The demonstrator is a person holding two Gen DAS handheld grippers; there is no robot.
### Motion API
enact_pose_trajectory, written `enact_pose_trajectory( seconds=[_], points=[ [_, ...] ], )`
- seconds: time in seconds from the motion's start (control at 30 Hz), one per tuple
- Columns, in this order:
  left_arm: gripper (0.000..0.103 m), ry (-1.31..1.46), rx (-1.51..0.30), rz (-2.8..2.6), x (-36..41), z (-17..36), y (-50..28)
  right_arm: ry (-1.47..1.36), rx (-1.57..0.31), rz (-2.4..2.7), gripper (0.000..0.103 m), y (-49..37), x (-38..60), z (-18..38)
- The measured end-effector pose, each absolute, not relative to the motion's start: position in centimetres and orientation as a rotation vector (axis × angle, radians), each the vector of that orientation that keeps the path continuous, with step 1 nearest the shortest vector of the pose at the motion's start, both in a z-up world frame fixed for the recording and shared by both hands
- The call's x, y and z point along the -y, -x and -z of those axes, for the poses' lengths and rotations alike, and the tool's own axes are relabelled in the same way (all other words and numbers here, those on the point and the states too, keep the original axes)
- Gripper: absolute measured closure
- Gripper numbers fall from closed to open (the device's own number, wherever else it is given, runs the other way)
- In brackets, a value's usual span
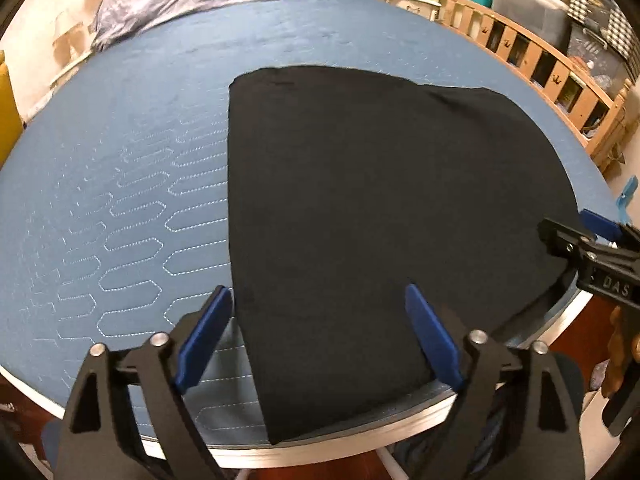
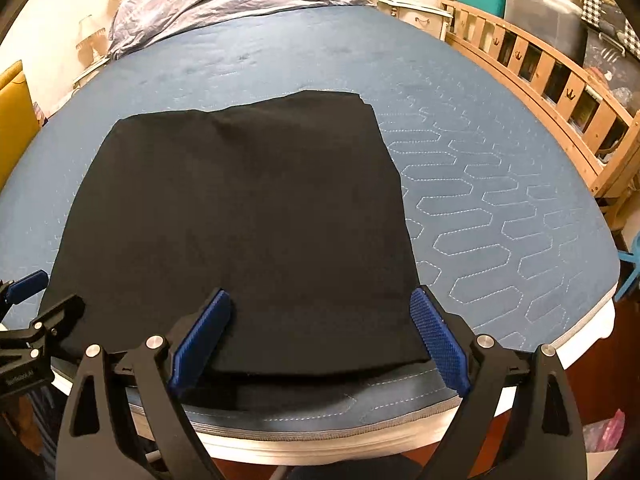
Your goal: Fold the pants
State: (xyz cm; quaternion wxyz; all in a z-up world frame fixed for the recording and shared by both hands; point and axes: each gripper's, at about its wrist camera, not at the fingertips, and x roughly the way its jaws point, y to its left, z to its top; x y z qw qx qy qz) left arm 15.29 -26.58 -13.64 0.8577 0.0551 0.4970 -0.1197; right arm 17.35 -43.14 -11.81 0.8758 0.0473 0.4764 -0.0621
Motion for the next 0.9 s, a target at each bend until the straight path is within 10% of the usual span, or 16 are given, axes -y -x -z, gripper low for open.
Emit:
enact_pose_trajectory(
  seconds=[0.9],
  points=[
    [0.002,-0.092,-0.893,0.25,27.2,1.7,-7.2,-0.109,-0.815,0.221,0.014,-8.2,41.5,0.8]
  ],
)
